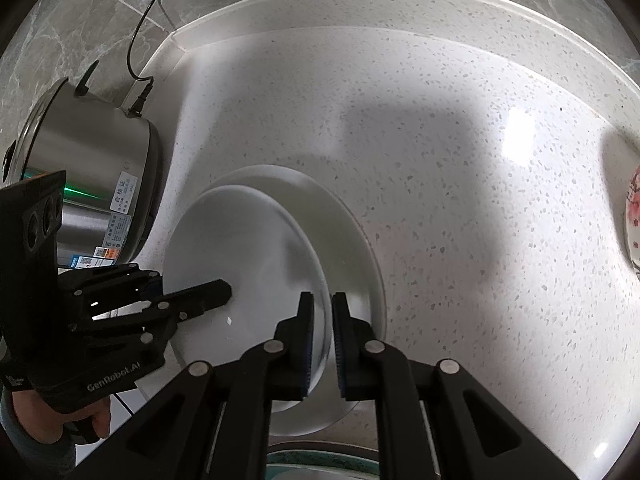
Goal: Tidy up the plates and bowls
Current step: 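Lower the held white bowl into the first white bowl and open both grippers, then move both open grippers to the white bowl by the teal basket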
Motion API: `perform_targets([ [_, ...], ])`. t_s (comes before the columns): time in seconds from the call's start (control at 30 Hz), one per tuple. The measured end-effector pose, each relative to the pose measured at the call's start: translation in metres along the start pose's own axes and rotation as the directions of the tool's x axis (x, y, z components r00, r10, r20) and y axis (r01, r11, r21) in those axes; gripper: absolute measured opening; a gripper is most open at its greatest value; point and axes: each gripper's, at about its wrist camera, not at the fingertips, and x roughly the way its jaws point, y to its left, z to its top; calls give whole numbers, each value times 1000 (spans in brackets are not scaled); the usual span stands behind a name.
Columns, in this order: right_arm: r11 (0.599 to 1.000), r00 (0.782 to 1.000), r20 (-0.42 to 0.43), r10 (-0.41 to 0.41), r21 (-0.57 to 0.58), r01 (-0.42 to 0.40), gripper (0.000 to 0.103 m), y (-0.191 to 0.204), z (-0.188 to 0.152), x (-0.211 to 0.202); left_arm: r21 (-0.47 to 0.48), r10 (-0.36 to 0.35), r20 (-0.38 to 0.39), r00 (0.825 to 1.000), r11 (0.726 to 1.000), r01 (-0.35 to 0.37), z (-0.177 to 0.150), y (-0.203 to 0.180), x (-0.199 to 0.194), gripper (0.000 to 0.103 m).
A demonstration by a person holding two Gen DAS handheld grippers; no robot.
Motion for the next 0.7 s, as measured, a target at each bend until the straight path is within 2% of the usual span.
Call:
perform_targets([
  [0.07,1000,1000,3,2,-4,-2,20,2,-1,-1,11,-8,1,1000,1000,8,-1,-5,-1,30],
  [0.2,1000,1000,10,5,-5,-5,26,5,-2,-3,30,-30,13,999,999,29,-2,-16,-4,54],
  [0.37,1000,999,30,16,4,-16,30,3,-1,-11,42,-23,45,999,999,22,0,-20,-16,65],
  [0.4,1000,999,36,15,4,-15,33,3,-1,-14,42,-7,53,999,999,5,1,-20,-19,73],
  [0.47,1000,999,50,5,4,-5,43,2,0,-19,39,-20,61,998,999,18,1,-18,-24,75],
  [0.6,1000,998,60,19,10,-20,46,1,-1,-26,37,-19,71,997,999,16,1,-18,-36,76],
  [0.7,999,995,87,41,22,-43,56,-1,-6,-37,29,-24,86,996,999,22,-1,-16,-48,78],
])
